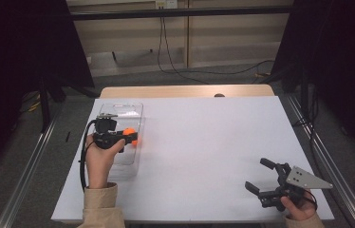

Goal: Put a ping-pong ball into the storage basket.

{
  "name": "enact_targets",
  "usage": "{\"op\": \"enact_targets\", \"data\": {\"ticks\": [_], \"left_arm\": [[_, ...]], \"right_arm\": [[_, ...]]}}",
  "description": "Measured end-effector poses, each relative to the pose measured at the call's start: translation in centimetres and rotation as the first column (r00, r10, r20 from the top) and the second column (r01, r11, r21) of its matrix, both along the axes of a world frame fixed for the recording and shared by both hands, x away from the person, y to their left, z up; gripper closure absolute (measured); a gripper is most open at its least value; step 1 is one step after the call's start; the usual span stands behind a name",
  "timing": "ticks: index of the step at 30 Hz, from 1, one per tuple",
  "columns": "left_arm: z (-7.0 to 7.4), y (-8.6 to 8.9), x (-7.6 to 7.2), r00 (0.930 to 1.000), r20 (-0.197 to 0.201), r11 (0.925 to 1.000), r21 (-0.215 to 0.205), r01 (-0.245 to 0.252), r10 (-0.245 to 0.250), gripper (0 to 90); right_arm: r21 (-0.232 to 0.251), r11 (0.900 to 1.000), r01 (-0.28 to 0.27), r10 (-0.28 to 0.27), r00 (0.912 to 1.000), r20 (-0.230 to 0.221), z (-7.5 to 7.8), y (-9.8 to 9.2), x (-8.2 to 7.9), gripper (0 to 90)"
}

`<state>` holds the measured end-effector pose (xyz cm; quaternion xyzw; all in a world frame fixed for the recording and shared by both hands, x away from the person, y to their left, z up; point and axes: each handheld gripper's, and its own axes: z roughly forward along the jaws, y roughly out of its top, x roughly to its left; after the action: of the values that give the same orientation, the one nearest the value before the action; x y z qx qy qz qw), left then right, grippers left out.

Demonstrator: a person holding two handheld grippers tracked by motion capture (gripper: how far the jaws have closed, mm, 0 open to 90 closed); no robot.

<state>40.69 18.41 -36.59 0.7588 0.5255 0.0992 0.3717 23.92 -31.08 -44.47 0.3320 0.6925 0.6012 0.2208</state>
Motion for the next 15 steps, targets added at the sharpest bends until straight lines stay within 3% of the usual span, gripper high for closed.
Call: {"op": "enact_targets", "data": {"ticks": [15], "left_arm": [[-0.16, 0.63, -0.17, 0.9996, 0.019, 0.9997, 0.016, -0.019, 0.019, 50.9]], "right_arm": [[0.0, 1.0, -0.001, 0.001, 1.0, 0.002, 0.02, 0.01, 0.02, 1.8]]}}
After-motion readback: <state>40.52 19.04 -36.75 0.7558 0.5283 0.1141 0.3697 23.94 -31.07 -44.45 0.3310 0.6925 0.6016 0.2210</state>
